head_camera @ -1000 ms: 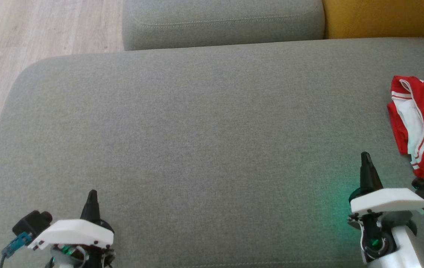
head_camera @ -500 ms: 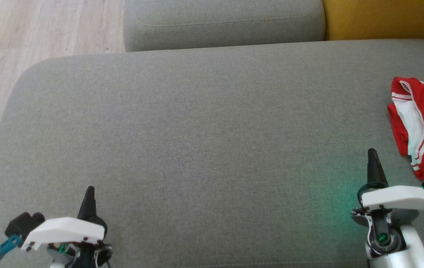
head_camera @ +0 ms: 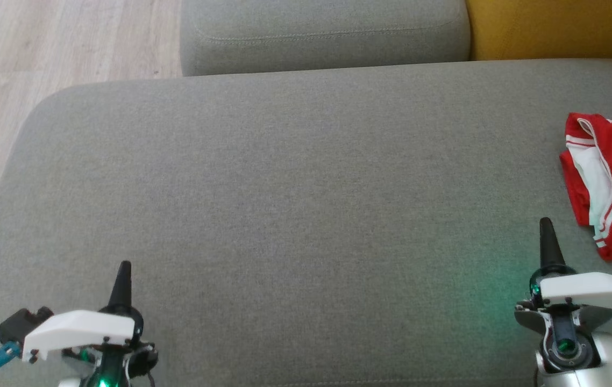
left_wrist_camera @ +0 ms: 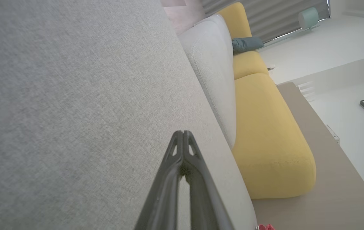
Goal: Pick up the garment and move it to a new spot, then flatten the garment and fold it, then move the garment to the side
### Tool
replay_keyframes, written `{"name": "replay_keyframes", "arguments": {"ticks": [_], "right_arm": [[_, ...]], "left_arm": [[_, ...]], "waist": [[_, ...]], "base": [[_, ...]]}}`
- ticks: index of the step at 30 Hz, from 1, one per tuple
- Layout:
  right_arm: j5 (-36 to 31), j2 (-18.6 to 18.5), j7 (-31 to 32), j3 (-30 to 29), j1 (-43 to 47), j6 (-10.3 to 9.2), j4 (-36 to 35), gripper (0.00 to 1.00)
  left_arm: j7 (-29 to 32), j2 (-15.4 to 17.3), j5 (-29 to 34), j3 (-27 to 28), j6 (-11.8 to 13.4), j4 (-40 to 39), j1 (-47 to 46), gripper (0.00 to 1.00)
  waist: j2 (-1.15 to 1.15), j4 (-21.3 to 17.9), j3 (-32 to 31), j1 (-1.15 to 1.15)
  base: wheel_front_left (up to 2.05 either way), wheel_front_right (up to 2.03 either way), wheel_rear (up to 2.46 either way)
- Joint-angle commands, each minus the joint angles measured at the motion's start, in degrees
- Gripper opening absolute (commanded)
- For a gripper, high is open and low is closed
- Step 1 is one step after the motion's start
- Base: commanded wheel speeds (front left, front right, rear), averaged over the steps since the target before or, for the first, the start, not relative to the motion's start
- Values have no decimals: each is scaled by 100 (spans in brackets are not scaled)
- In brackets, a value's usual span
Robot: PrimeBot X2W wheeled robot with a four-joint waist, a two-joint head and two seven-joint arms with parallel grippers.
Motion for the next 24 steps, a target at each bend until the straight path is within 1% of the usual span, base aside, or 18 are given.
{"name": "replay_keyframes", "arguments": {"ticks": [1, 23, 24], "right_arm": [[171, -28, 34, 52, -100, 15, -260, 0], [1744, -29, 415, -123, 78, 19, -691, 0], [1744, -29, 415, -123, 78, 19, -691, 0]], "left_arm": [[50, 60, -146, 174, -58, -249, -316, 0], [439, 70, -1669, 420, -316, -474, -362, 0], [439, 70, -1669, 420, -316, -474, -362, 0]], "waist": [[0, 1, -2, 0], [0, 31, -46, 0], [0, 31, -46, 0]], "base": [[0, 0, 0], [0, 0, 0], [0, 0, 0]]}}
